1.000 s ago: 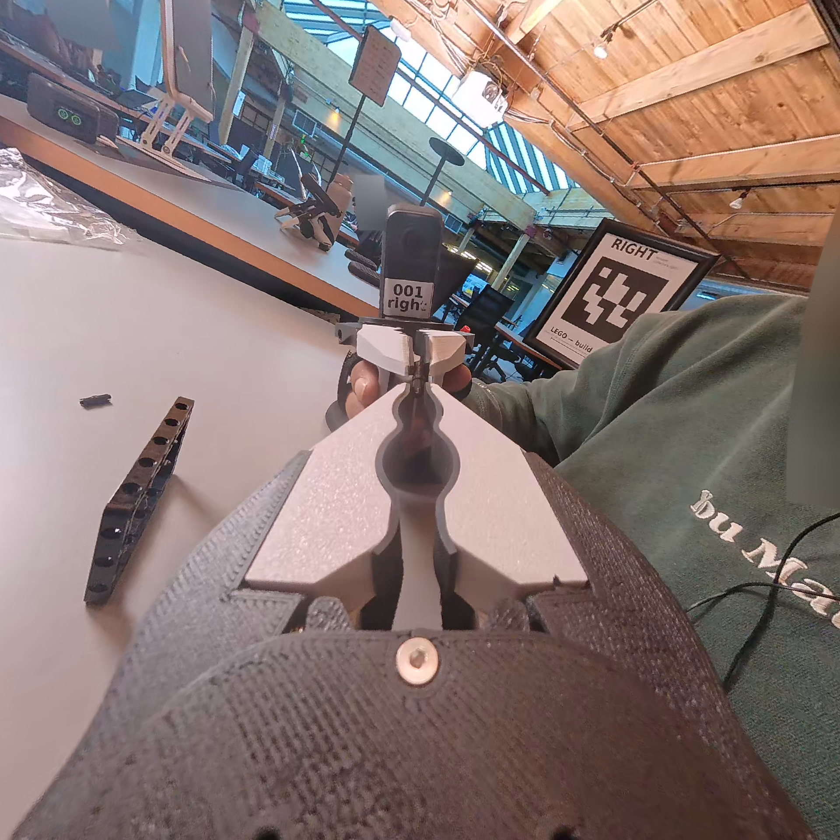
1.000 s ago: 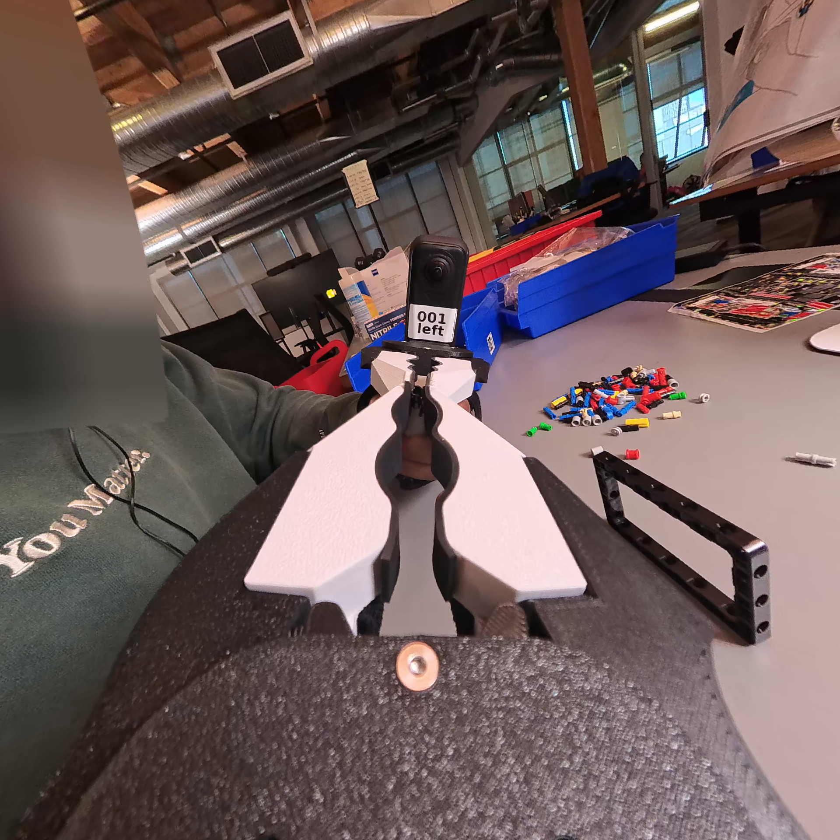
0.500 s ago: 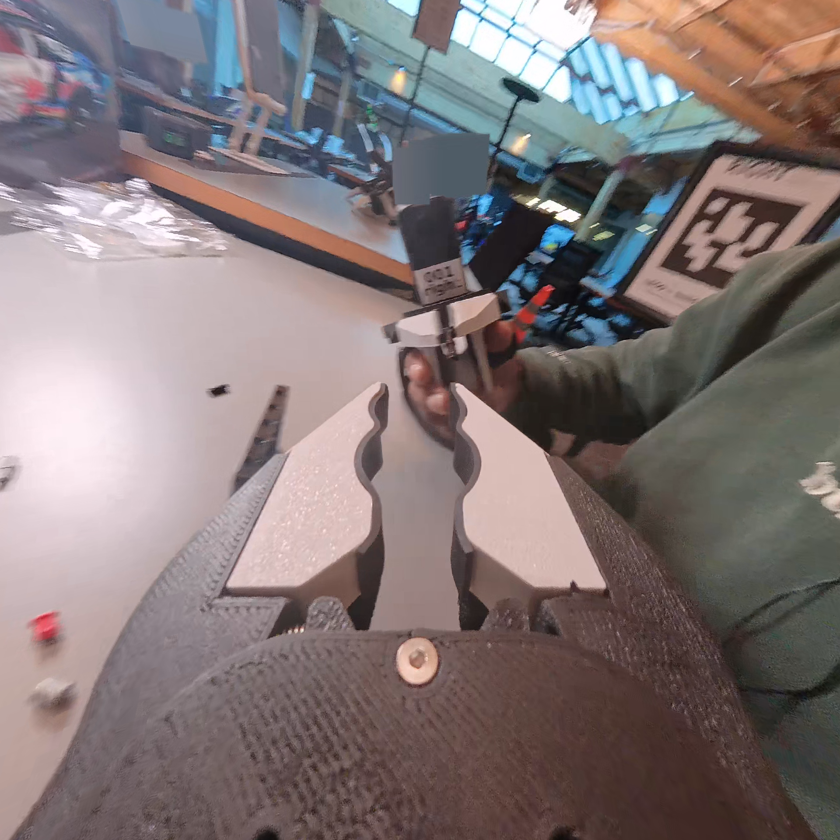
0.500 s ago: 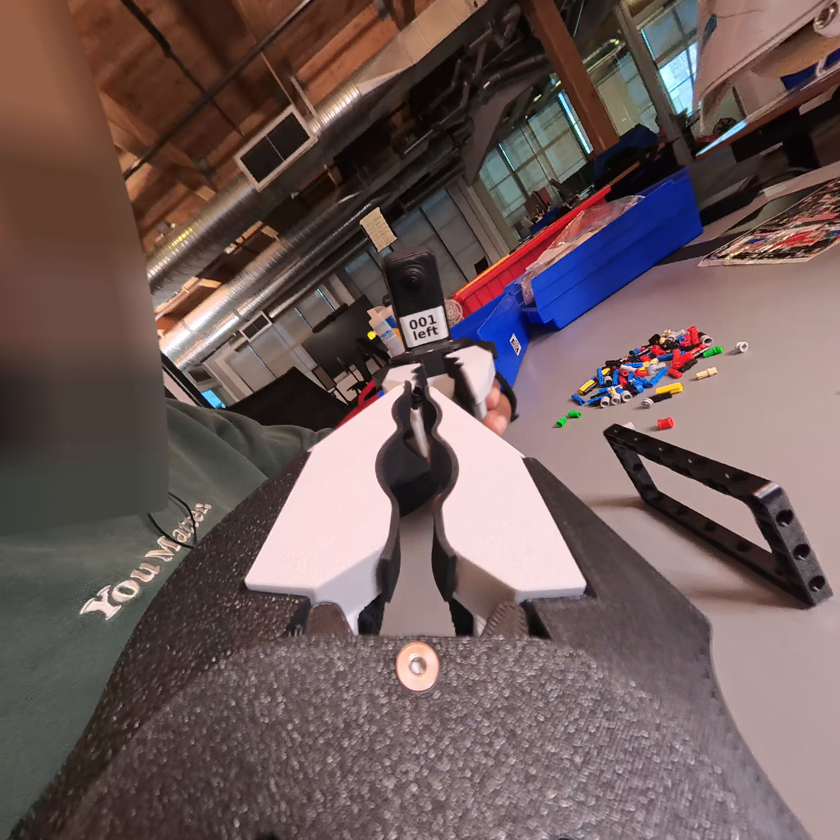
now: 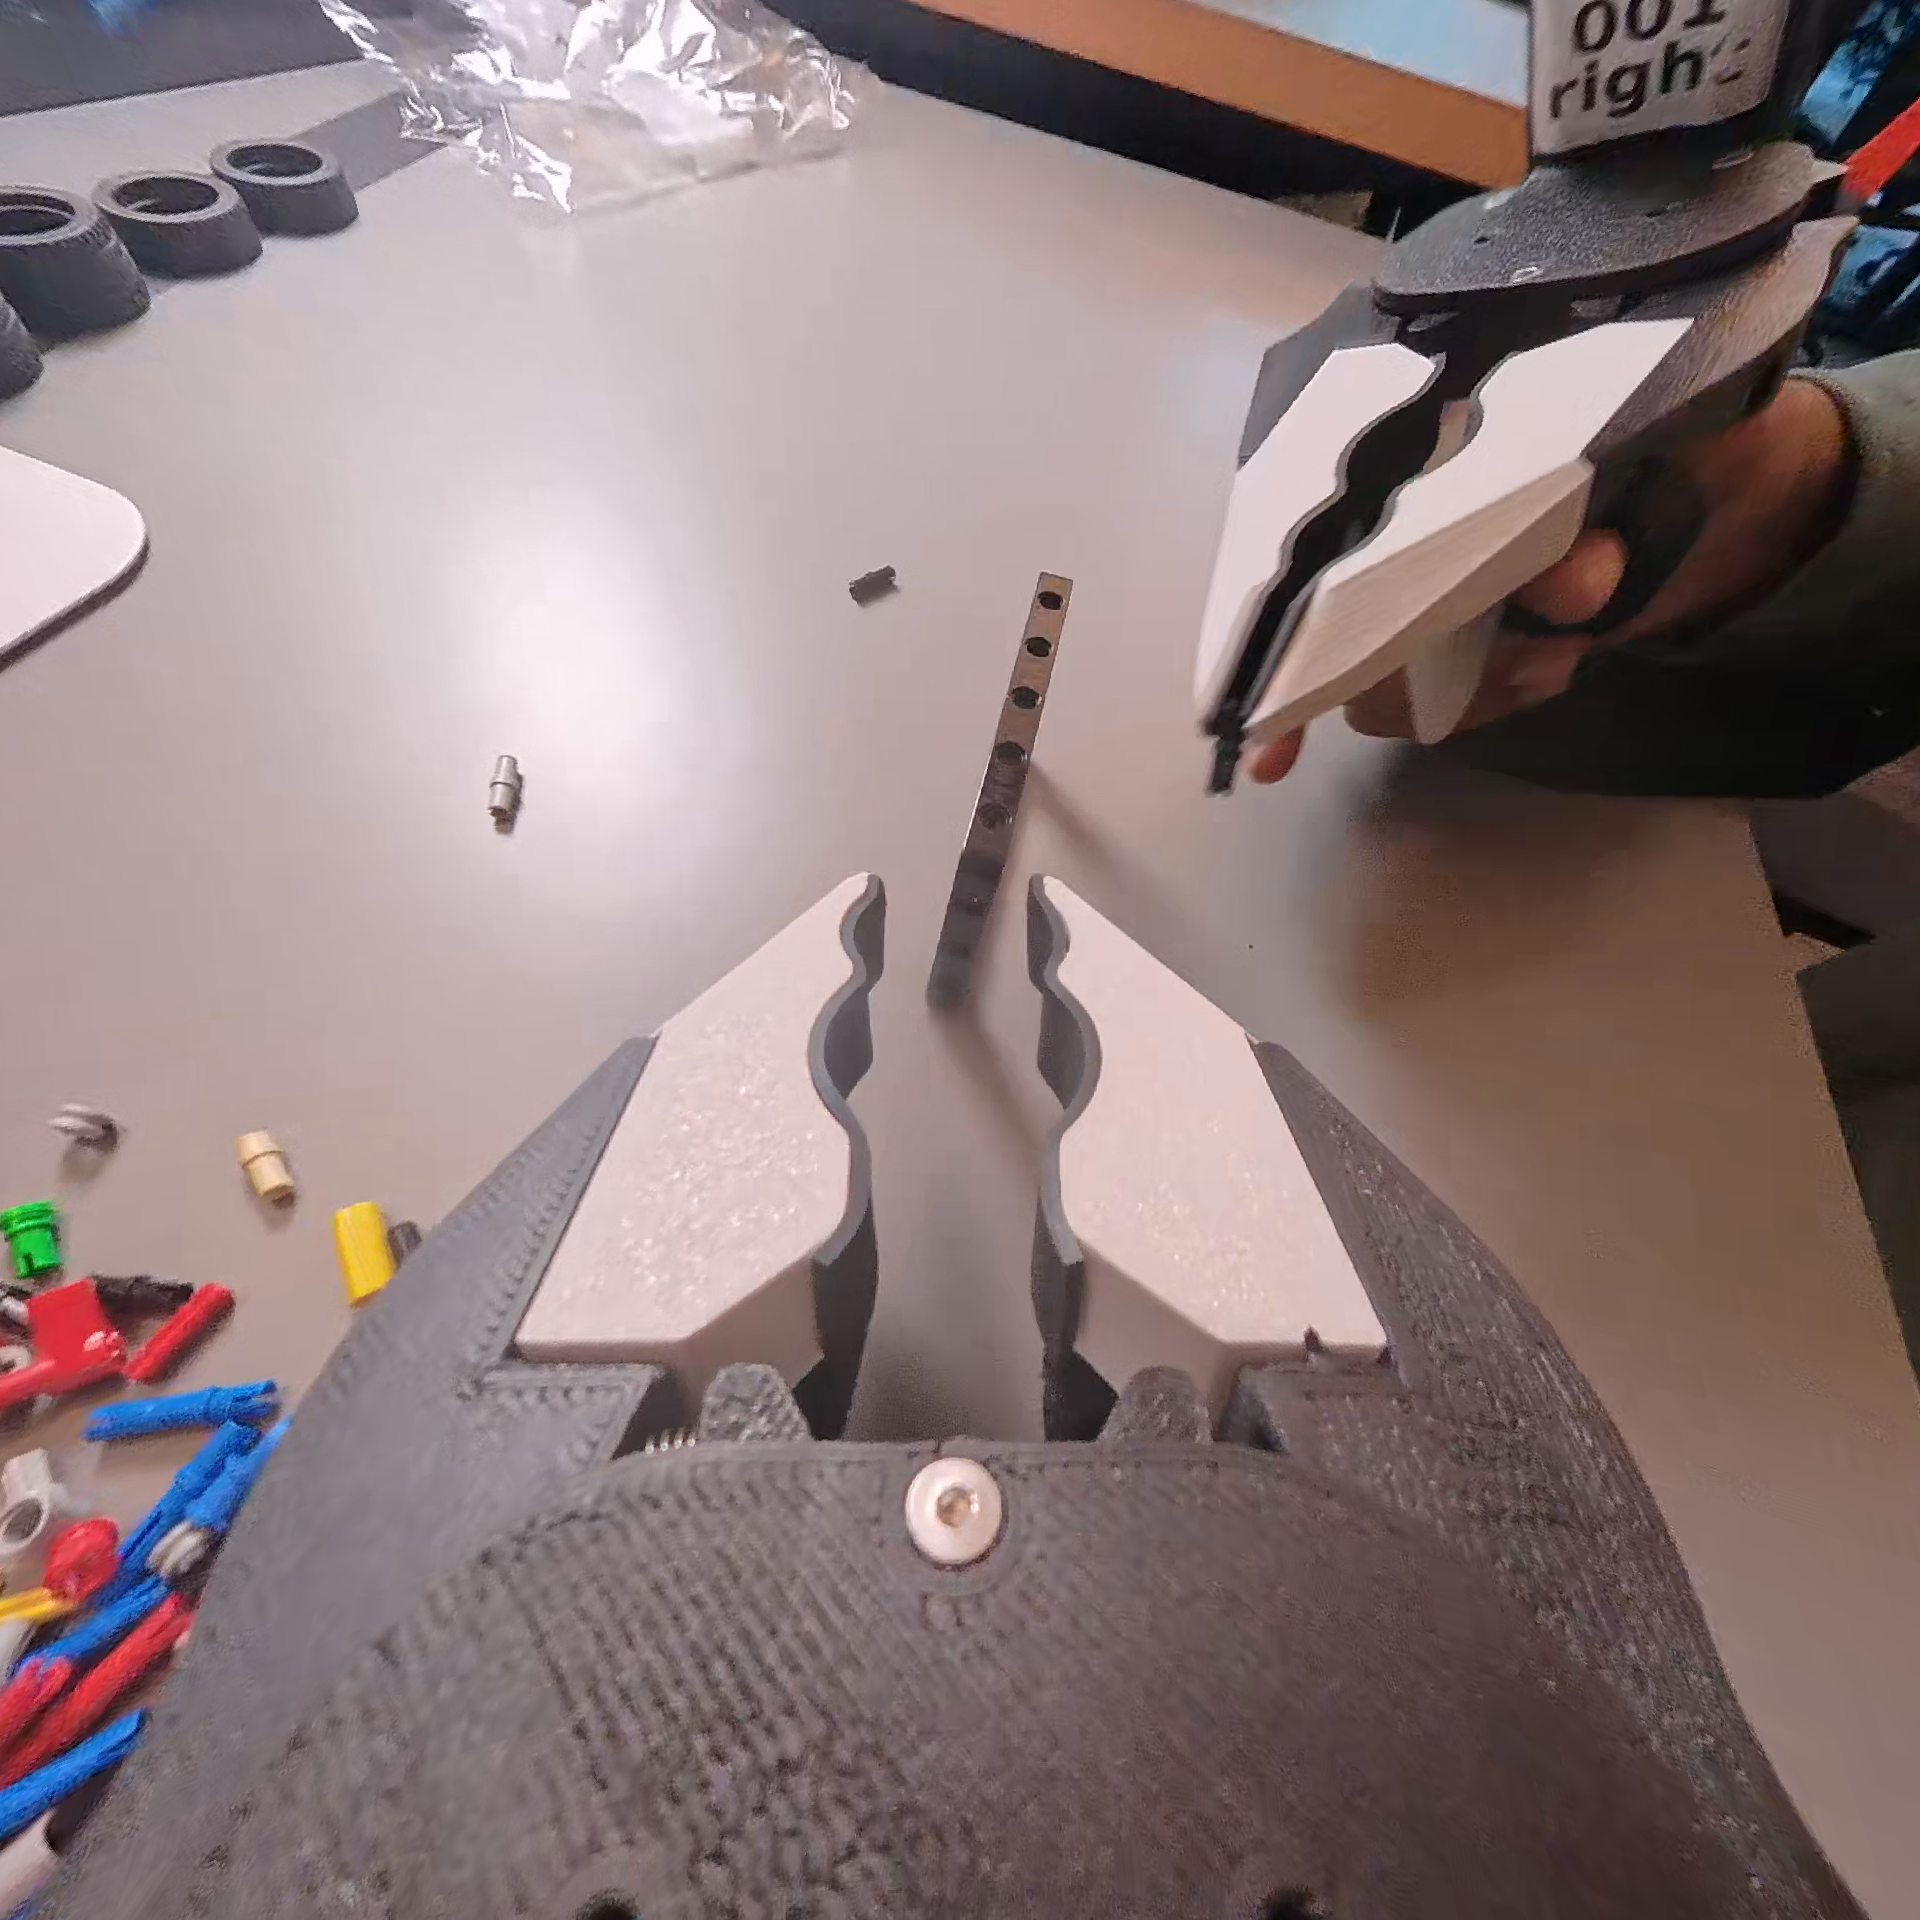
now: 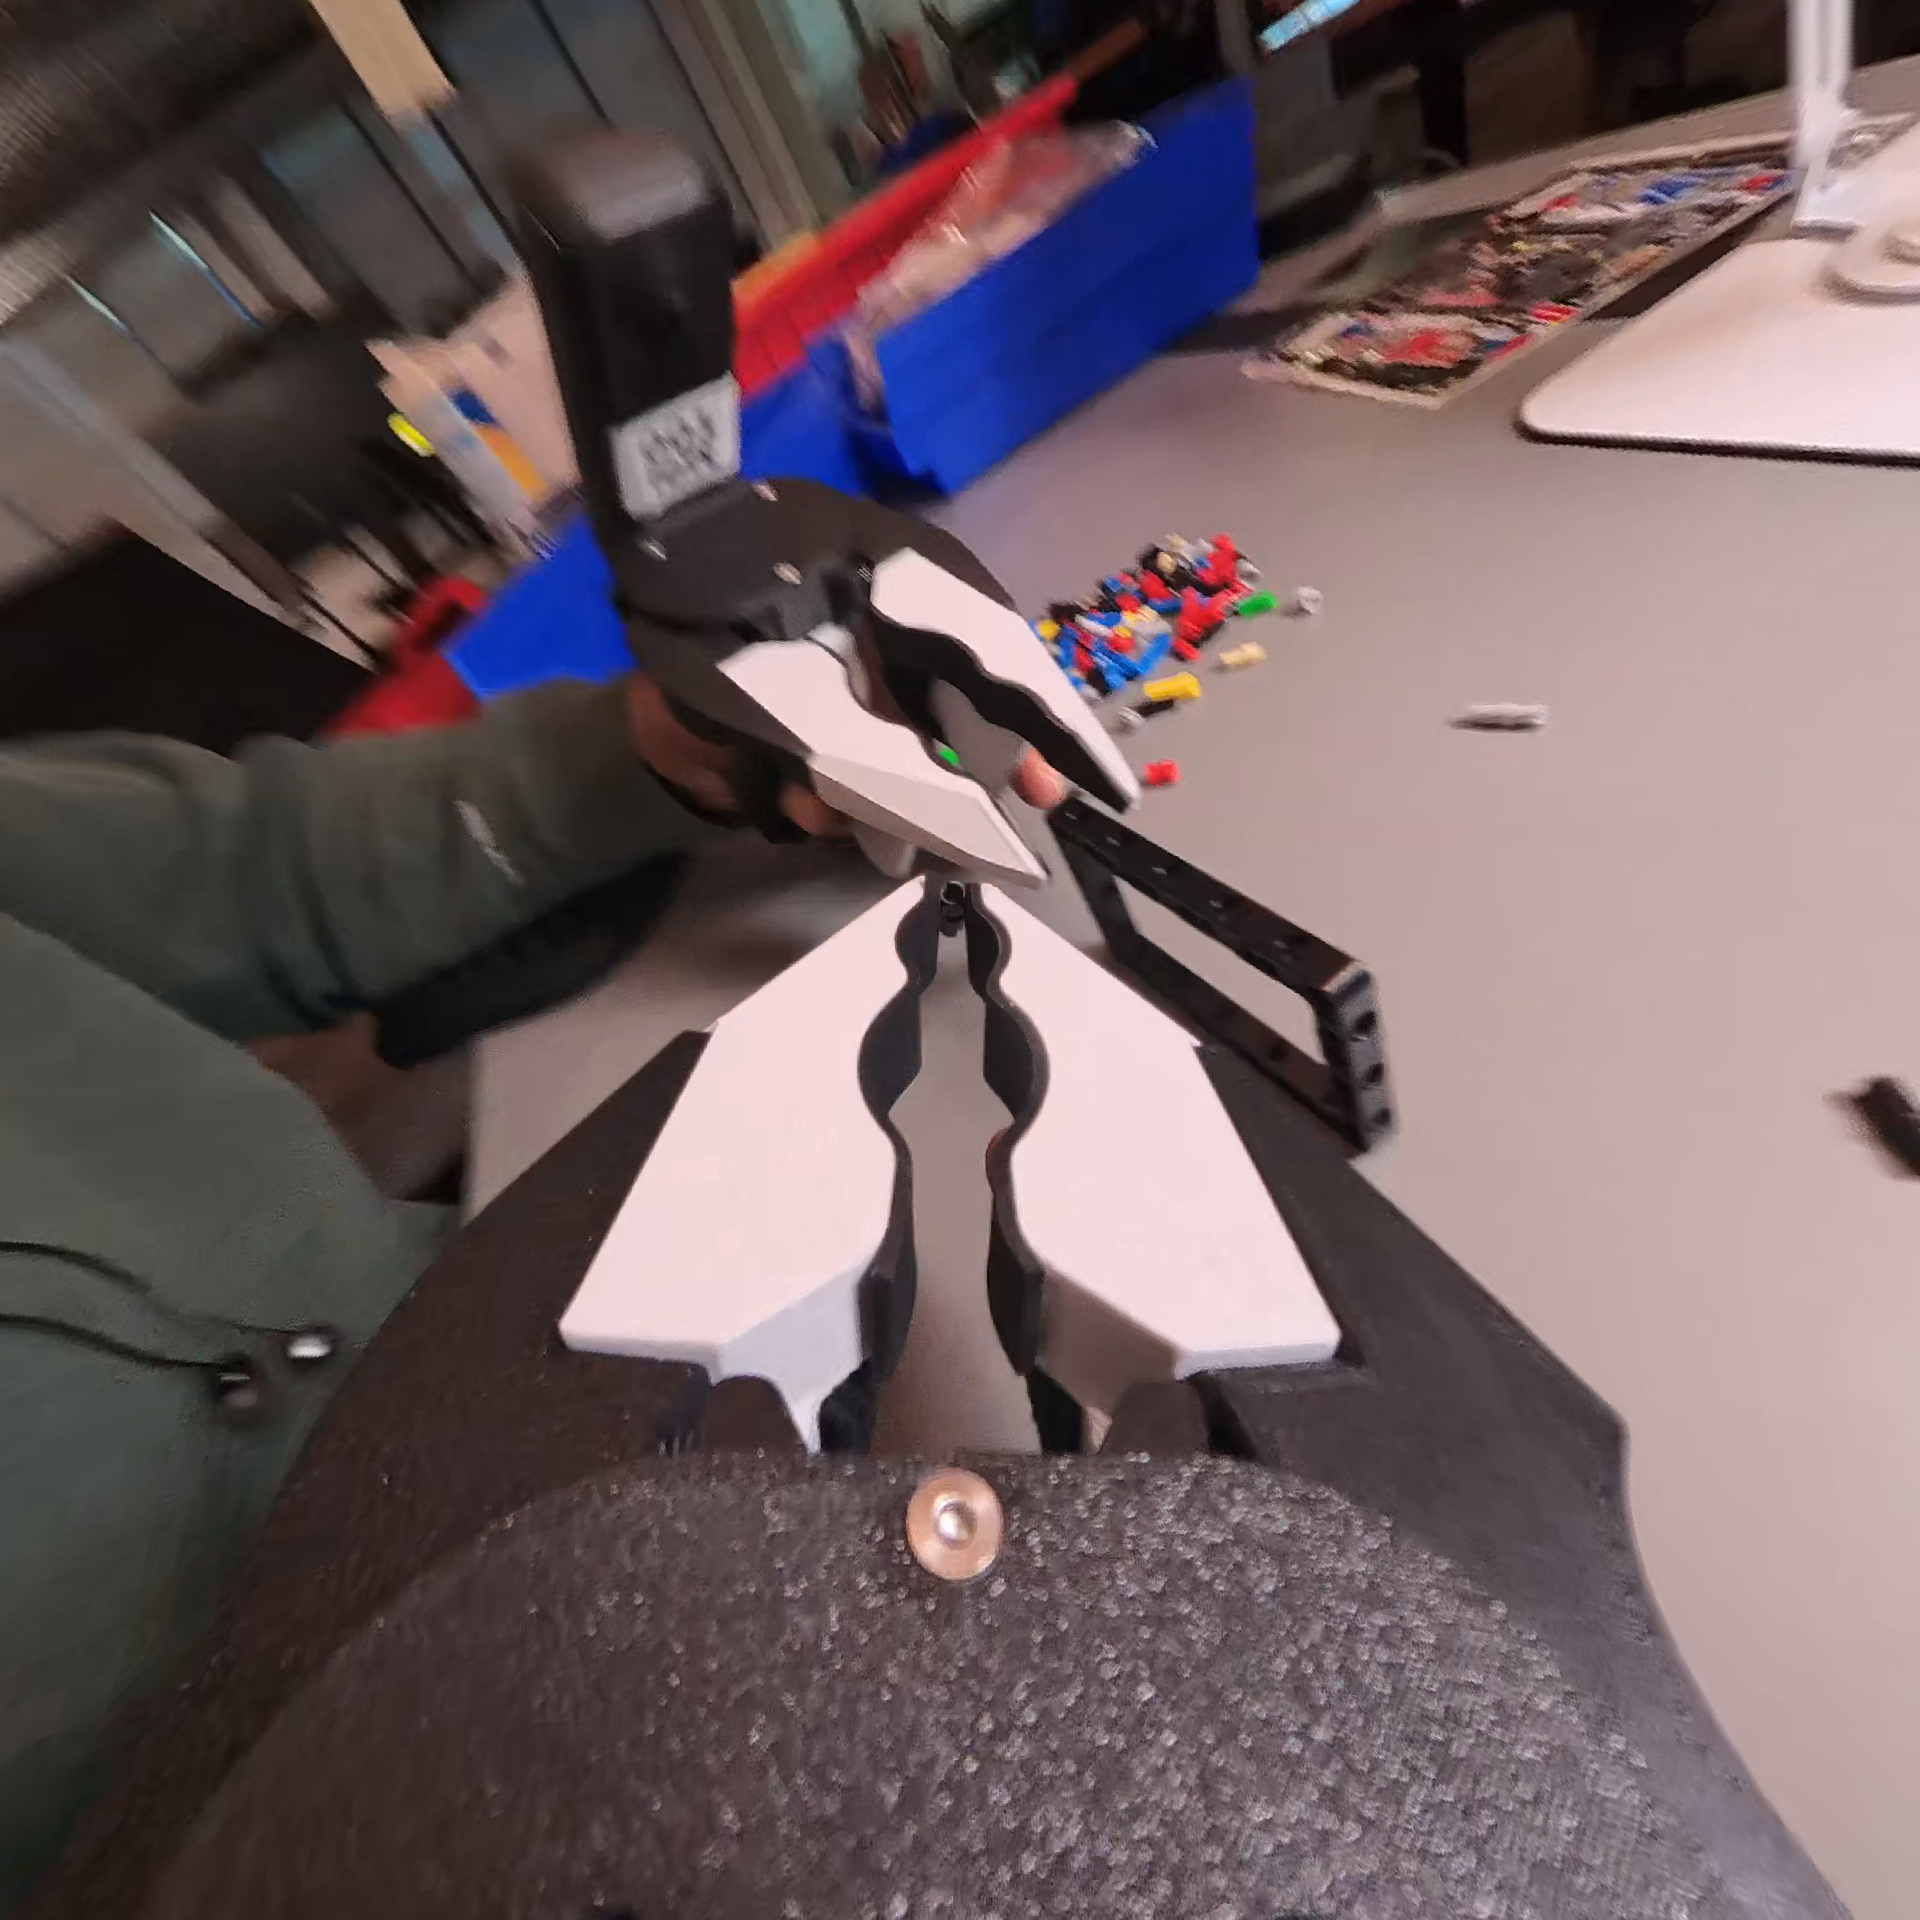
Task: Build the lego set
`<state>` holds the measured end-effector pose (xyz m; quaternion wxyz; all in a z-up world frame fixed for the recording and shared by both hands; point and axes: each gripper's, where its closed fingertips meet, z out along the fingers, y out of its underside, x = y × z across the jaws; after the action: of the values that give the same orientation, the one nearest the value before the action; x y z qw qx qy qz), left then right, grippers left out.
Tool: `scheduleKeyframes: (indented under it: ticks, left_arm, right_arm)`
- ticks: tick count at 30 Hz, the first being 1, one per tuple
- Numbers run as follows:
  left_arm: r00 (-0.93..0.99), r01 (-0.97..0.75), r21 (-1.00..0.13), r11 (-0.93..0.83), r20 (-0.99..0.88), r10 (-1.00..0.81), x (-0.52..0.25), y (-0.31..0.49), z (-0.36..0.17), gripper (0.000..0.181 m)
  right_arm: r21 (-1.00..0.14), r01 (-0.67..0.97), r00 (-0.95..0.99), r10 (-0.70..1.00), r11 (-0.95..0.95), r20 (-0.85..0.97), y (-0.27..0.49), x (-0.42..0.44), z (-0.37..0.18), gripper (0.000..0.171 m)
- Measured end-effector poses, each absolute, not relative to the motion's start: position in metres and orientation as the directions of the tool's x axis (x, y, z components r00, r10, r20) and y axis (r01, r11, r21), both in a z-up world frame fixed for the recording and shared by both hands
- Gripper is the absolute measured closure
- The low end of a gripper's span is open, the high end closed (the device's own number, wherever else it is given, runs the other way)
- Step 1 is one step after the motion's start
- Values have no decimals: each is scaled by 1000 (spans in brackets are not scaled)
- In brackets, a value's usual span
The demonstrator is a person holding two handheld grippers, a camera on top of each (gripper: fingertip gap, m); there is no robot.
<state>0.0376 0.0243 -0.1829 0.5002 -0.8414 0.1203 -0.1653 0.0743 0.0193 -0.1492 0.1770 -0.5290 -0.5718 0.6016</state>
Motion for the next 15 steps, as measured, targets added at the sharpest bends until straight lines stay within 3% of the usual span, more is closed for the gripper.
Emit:
scheduleKeyframes:
  ticks: [3, 9, 15]
  left_arm:
    - [913, -48, -863, -503, 167, -373, 41, 31, -190, 174]
    - [922, -26, -848, -529, 185, -341, 43, 34, -191, 175]
    - [916, 5, -835, -550, 224, -332, 44, 33, -192, 176]
  right_arm:
    - [-884, 449, -317, 902, -131, -295, 27, 62, -171, 170]
    - [-867, 493, -264, 962, 75, -67, 30, 46, -192, 170]
    - [-835, 543, -266, 961, 90, -70, 29, 39, -202, 169]
